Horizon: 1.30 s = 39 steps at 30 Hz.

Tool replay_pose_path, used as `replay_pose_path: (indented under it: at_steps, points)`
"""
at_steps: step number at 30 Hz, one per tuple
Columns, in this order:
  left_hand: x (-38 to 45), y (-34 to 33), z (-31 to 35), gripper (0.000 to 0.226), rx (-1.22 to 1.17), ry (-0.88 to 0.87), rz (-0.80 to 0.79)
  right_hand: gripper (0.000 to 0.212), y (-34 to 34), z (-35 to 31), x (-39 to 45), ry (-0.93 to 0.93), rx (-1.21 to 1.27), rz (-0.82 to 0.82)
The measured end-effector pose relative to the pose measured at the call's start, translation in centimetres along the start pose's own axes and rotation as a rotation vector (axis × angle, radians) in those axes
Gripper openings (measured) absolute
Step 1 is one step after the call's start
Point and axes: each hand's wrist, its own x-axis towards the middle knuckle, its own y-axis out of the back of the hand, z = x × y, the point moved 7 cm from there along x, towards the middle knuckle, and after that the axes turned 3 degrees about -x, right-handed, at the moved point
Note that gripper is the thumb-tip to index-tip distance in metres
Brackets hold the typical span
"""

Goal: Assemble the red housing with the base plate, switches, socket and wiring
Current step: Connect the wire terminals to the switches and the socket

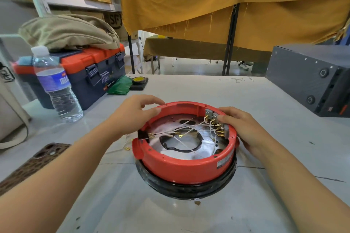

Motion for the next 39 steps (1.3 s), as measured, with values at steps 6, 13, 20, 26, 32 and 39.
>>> replay_pose_path:
  at_steps: [6, 13, 20, 26, 32, 39]
  points:
    - [-0.6, 1.3, -4.2, 0.026, -0.136, 0.139, 0.061, 0.024, 0.4, -0.3, 0.1, 0.029, 0.004, 0.066]
    - [-2.4, 2.2, -9.2, 0.017, 0.044, 0.306, 0.099, 0.021, 0.1, -0.3, 0.3, 0.032, 0.043, 0.045]
    - [-3.5, 1.7, -11.0, 0.012, 0.092, 0.393, 0.172, 0.023, -1.0, -0.3, 0.1, 0.035, 0.008, -0.04]
    - [-3.6, 1.4, -11.3, 0.008, 0.032, 0.424, 0.208, 0.023, -1.3, -0.4, 0.0, 0.036, 0.013, -0.024]
    - [-3.4, 1.5, -11.2, 0.003, -0.11, 0.448, 0.258, 0.022, -1.2, -0.3, 0.1, 0.05, -0.008, -0.013]
    - [-2.9, 3.4, -8.5, 0.009, -0.279, 0.301, 0.302, 0.021, -1.2, -0.3, 0.1, 0.062, -0.012, -0.002]
